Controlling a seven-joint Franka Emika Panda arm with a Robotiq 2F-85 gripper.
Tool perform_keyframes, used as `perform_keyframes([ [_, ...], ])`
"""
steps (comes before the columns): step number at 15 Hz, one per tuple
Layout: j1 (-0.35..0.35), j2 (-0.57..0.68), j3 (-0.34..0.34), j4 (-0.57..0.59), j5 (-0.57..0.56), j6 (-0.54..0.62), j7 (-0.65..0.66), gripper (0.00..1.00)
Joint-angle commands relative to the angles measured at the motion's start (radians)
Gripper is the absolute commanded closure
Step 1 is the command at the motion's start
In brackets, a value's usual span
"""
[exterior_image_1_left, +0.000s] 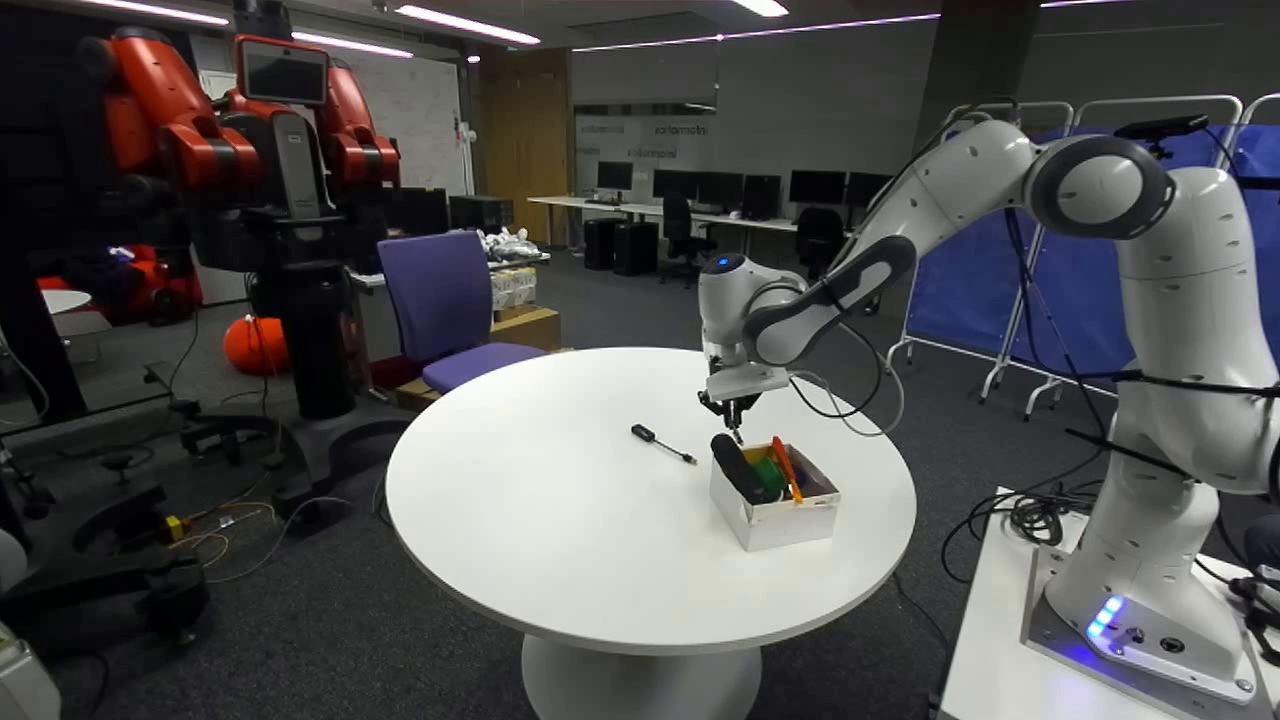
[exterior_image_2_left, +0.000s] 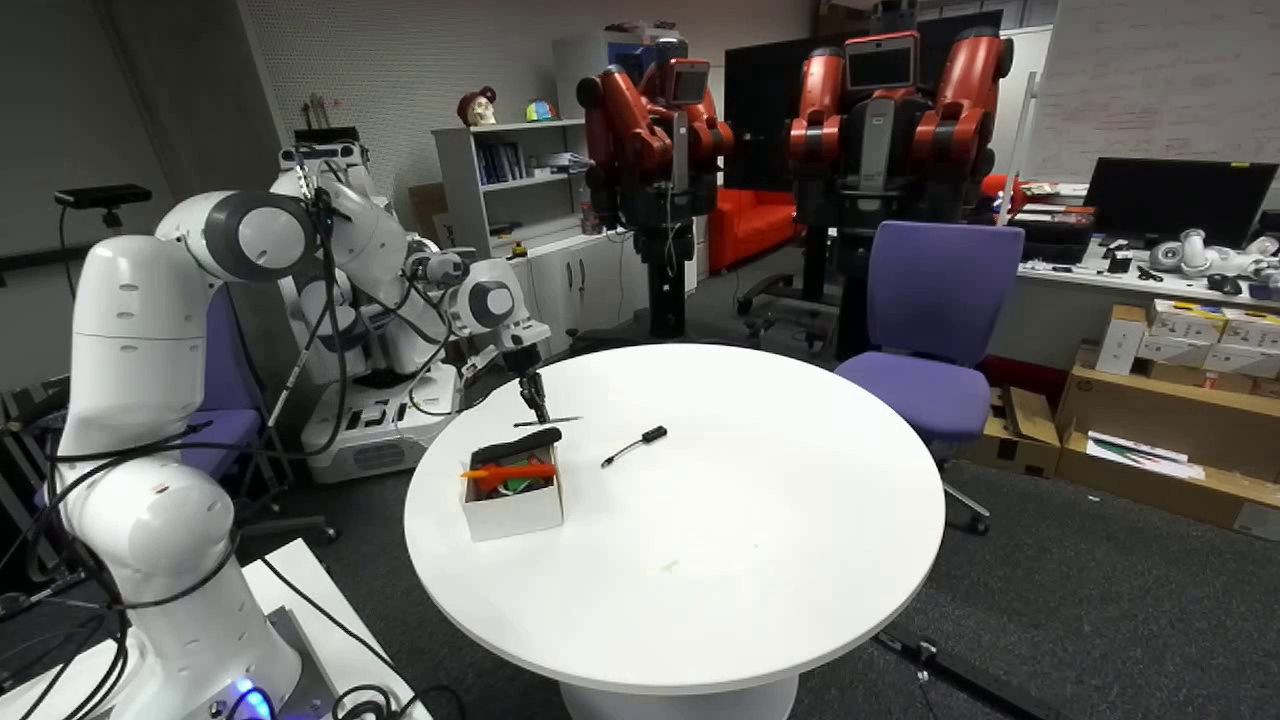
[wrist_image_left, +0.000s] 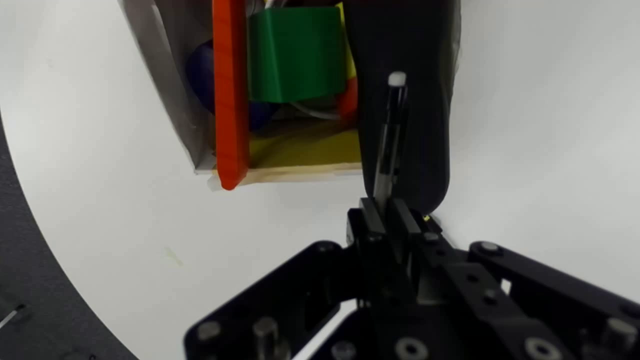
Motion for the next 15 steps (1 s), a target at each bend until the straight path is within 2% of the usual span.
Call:
perform_keyframes([
  [1, -0.026, -0.212, 0.039, -0.246, 0.008, 0.096, -0.007, 0.98],
  [6, -0.061, -0.434, 0.083, -0.502, -0.003, 0.11, 0.002, 0.98],
  [9, -0.126, -0.565, 0.085, -0.64, 0.016, 0.126, -0.025, 0.98],
  [12, -0.209, -0.574, 0.072, -0.665, 0.033, 0.199, -0.065, 0.98],
  [15, -0.272, -0.505, 0.07, -0.624, 0.065, 0.296, -0.094, 0.98],
])
